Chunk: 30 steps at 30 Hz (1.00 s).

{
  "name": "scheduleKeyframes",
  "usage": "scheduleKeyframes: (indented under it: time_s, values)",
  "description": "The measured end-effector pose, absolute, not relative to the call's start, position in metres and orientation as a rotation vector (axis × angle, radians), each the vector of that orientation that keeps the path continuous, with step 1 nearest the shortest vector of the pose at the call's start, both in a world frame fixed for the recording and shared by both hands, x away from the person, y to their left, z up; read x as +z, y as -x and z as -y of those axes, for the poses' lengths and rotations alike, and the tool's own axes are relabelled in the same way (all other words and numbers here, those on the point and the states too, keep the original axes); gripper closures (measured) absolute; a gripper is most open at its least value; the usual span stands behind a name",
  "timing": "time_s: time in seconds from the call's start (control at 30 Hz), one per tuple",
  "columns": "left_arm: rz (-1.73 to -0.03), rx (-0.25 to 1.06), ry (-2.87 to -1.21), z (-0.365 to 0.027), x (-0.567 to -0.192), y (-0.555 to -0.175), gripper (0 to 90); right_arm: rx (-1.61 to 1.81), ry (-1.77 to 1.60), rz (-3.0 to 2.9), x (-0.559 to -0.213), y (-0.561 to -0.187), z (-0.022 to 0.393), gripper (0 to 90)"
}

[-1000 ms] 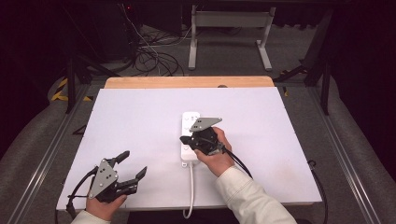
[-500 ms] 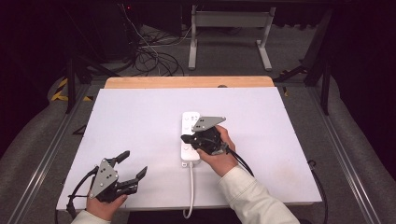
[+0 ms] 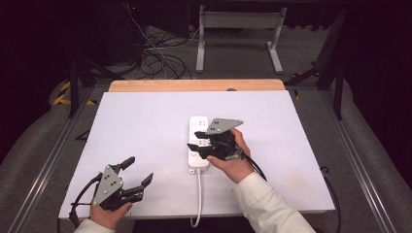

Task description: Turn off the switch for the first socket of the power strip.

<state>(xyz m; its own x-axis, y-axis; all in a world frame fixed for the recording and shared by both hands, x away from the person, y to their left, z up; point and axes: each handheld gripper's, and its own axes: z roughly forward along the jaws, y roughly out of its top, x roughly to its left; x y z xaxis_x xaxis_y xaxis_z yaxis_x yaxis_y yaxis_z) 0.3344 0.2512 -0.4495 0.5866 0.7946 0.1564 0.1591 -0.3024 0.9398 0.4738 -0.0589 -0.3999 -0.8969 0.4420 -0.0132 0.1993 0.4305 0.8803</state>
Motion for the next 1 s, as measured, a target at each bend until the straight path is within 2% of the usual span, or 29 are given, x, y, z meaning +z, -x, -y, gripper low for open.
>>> scheduleKeyframes:
  time_s: [0.47, 0.77, 1.0]
  values:
    - [-0.781, 0.779, -1.796, -0.251, -0.449, -0.334, 25.0, 1.461, -0.561, -2.382, -0.379, -0.457, 0.097, 33.5]
    - [-0.779, 0.784, -1.8, -0.251, -0.449, -0.334, 25.0, 1.472, -0.591, -2.346, -0.377, -0.448, 0.129, 28.8]
    - [-0.782, 0.769, -1.8, -0.251, -0.45, -0.335, 25.0, 1.459, -0.585, -2.306, -0.389, -0.437, 0.153, 25.1]
